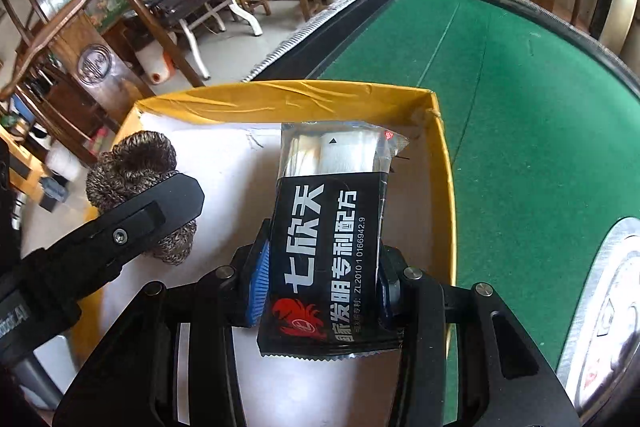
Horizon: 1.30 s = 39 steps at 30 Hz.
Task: Organize soft objects
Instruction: 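Lower toy into white box, open left gripper while right gripper releases pouch there, then move both grippers back over the cluttered table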
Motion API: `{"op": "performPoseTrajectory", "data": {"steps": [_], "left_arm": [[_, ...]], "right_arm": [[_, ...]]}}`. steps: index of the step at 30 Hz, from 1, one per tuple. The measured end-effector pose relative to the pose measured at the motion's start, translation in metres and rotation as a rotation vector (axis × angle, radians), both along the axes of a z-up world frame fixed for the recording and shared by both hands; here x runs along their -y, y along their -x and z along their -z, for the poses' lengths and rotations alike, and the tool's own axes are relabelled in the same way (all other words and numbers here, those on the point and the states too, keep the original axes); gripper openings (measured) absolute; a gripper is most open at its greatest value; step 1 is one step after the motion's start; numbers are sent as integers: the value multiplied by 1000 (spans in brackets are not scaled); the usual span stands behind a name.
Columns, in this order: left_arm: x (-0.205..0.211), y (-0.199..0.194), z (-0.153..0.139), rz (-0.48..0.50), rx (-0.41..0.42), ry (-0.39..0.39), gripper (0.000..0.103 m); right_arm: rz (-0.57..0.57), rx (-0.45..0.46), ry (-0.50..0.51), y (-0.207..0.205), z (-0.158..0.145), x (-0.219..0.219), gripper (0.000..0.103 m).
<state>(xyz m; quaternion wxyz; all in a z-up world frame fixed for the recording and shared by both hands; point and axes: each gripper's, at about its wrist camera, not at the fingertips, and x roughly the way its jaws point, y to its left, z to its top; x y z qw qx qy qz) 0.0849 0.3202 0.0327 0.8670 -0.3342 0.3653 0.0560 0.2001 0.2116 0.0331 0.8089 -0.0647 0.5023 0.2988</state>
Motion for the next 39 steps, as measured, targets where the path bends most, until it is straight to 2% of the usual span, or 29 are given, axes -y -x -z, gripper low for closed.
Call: {"op": "performPoseTrajectory", "data": {"steps": [3, 9, 20, 23, 25, 28, 30, 32, 33, 35, 37, 39], "left_arm": [[2, -1, 0, -5, -3, -14, 73], [-1, 0, 5, 13, -11, 34, 75], [3, 8, -9, 23, 47, 4, 76], [6, 8, -14, 30, 62, -18, 76], [8, 9, -17, 38, 69, -30, 76], [12, 13, -22, 47, 91, -53, 76], [17, 14, -26, 55, 104, -63, 76], [25, 17, -29, 76, 119, -64, 76], [30, 18, -32, 88, 128, -63, 76], [43, 24, -39, 117, 156, -84, 76], [66, 28, -49, 171, 194, -133, 76], [94, 28, -57, 290, 217, -163, 76]], "right_arm": [[-8, -15, -26, 0, -3, 5, 44], [-18, -30, -21, 3, -5, 8, 45], [-13, -20, -168, 30, -31, 53, 45], [-10, 11, -270, 53, -50, 87, 45], [-17, 39, -302, 72, -60, 107, 45], [-7, 140, -329, 112, -79, 152, 45], [10, 252, -369, 141, -85, 189, 45], [70, 331, -405, 165, -80, 231, 52], [93, 333, -397, 169, -77, 244, 60], [153, 307, -395, 172, -65, 277, 60], [208, 274, -449, 171, -54, 312, 60], [259, 257, -478, 168, -49, 335, 60]]}}
